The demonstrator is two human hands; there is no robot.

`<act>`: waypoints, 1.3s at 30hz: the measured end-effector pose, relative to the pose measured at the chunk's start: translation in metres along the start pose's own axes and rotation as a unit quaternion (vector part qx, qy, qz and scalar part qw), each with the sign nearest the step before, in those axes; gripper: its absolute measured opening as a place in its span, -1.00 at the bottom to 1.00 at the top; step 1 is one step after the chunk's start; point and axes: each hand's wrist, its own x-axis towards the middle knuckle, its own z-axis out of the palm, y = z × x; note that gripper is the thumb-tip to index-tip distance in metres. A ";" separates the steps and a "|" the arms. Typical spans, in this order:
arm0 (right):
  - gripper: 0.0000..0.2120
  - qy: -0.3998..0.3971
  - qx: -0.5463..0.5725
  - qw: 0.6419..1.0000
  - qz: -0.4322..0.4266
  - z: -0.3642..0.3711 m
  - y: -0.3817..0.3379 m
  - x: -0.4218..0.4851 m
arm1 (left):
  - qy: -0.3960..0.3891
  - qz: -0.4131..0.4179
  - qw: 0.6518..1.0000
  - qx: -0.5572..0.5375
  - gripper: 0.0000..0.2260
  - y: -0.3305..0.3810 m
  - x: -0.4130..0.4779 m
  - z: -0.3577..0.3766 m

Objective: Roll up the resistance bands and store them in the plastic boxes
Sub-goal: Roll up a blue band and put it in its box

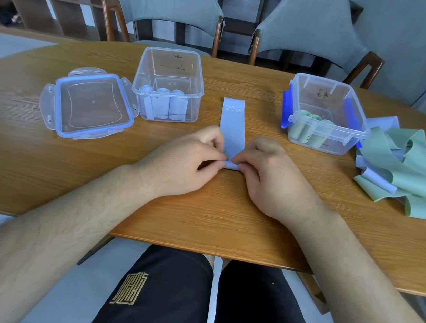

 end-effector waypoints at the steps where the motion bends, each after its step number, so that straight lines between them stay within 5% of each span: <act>1: -0.82 0.004 0.001 1.000 0.001 0.001 0.000 0.000 | 0.000 0.003 1.000 0.005 -0.80 0.000 0.001 0.000; 17: -0.84 0.021 -0.018 1.000 -0.001 0.002 0.006 0.008 | 0.008 0.015 0.999 0.031 -0.82 -0.005 0.011 0.000; 21: -0.82 -0.019 -0.018 1.000 0.000 -0.004 0.006 0.016 | 0.001 0.019 1.000 0.020 -0.94 -0.009 0.013 -0.001; 39: -0.91 -0.051 0.044 0.998 -0.013 -0.017 -0.006 -0.015 | -0.016 0.031 0.999 0.004 -0.87 0.003 -0.013 -0.002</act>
